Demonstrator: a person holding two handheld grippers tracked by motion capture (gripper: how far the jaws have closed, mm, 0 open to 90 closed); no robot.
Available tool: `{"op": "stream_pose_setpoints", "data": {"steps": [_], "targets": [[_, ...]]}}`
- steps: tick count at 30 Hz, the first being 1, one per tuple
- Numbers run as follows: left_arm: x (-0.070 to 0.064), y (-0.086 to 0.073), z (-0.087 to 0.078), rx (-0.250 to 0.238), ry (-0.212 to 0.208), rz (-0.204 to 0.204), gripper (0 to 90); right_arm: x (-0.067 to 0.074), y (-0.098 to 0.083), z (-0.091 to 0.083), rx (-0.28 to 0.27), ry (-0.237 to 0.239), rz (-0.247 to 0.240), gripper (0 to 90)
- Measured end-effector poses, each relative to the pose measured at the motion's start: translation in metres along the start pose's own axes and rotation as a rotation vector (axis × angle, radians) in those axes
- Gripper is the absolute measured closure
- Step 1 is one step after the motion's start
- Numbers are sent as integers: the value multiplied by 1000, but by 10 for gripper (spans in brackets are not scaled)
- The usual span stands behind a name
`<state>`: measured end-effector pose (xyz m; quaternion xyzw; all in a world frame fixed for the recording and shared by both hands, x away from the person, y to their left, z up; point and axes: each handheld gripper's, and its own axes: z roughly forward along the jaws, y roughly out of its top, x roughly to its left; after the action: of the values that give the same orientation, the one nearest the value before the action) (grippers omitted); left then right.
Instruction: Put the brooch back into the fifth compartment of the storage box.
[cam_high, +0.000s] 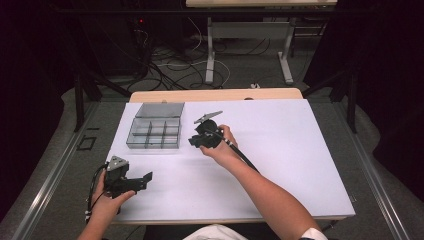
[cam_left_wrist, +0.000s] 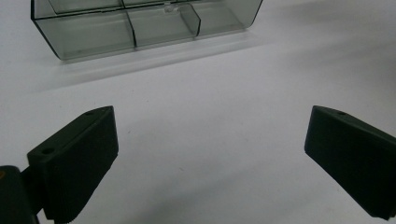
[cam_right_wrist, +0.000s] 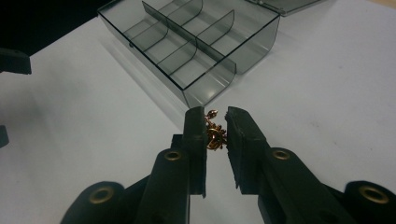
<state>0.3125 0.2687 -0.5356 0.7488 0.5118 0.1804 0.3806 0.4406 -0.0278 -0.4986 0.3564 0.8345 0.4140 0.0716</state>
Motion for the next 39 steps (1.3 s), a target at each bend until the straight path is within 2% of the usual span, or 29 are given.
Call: {"op": "stream_pose_setpoints", "data": {"steps": [1,2,9,13,15,16,22,24,26,30,32,34,39], "targets": [[0,0,0,-5,1,-6,27,1,0,1,-14,1,4,784],[0,0,0,-5,0,-7,27,0,1,3,-30,1,-13,784],[0,0,2,-15,3,-14,27,1,2,10,-70,8,-21,784],[0,0,2,-7,-1,-12,27,2,3,12,-66,6,-11,784],[0,0,2,-9,-2,-13,27,1,4,13,-71,6,-28,783],[0,1,2,-9,-3,-14,27,2,4,13,-62,5,-21,784],[0,1,3,-14,-3,-11,27,6,7,20,-97,11,-29,784],[0,1,3,-15,-4,-10,28,7,8,21,-93,8,-39,784],[-1,1,4,-16,-8,-10,27,8,10,22,-81,7,-33,783],[0,2,4,-2,-12,-9,28,10,10,26,-106,8,-28,784],[0,2,6,-15,-8,-15,27,10,12,27,-85,9,-36,783],[1,3,5,-7,-13,-17,27,10,13,30,-111,7,-33,783],[1,3,6,-4,-14,-16,27,11,17,35,-107,7,-52,783]]}}
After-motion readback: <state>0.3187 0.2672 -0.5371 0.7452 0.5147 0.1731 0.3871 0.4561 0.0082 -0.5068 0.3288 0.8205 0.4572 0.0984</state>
